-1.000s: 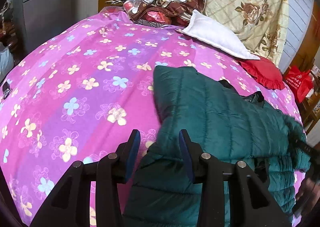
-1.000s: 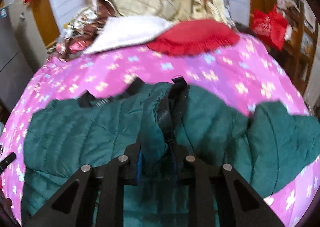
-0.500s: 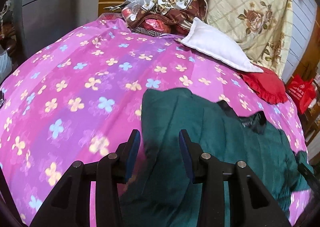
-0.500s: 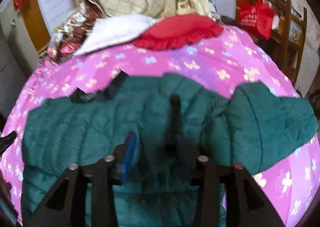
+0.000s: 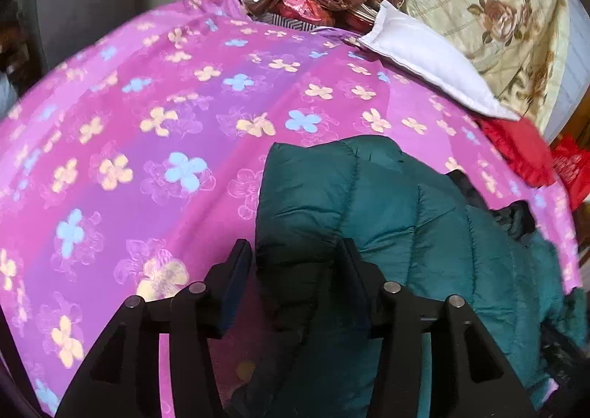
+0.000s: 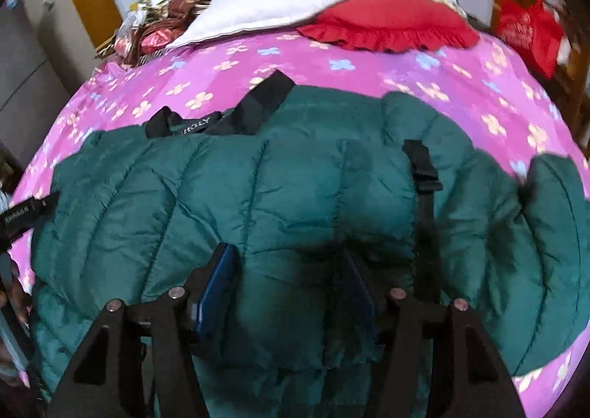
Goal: Fold large clothes
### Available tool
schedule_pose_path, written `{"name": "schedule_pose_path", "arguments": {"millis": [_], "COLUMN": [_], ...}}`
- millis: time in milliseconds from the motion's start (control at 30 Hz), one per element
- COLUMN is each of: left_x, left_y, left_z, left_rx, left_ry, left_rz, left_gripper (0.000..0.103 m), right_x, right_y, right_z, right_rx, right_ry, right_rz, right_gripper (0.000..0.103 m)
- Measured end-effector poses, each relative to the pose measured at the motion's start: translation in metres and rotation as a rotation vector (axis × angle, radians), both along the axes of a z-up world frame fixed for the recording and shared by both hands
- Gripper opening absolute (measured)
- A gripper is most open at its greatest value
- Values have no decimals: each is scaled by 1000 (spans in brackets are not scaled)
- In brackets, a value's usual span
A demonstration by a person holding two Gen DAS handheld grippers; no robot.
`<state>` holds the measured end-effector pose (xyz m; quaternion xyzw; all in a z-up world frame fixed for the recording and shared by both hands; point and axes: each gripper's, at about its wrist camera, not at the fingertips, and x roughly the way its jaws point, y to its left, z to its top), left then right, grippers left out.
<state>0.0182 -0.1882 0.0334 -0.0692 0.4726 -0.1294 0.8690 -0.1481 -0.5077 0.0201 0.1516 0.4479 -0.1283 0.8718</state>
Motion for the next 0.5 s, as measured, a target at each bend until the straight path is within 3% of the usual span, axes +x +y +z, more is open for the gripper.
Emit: {"name": "schedule_pose_path", "arguments": {"millis": [133,267,400,500], "left_x": [4,14,26,30], "left_y": [24,41,38,23], "left_z": [13,19,8,0], "left_rx": [-173,-234,-298,-273], "left_ry": [9,5,67,111], "left_rz": [-26,-11,-31,-71], "left_gripper": [32,49,50,49], "right_x": [-5,-30,-42,-43], "right_y": [-3,-16,-30,-37], "right_z": [13,33,33,27], "right_rx": [50,76,103,115], "right_ry": [-14,-84,-89,-78], "right_rz": [0,-27,-52,-66], "right_gripper": [64,69,71,71]}}
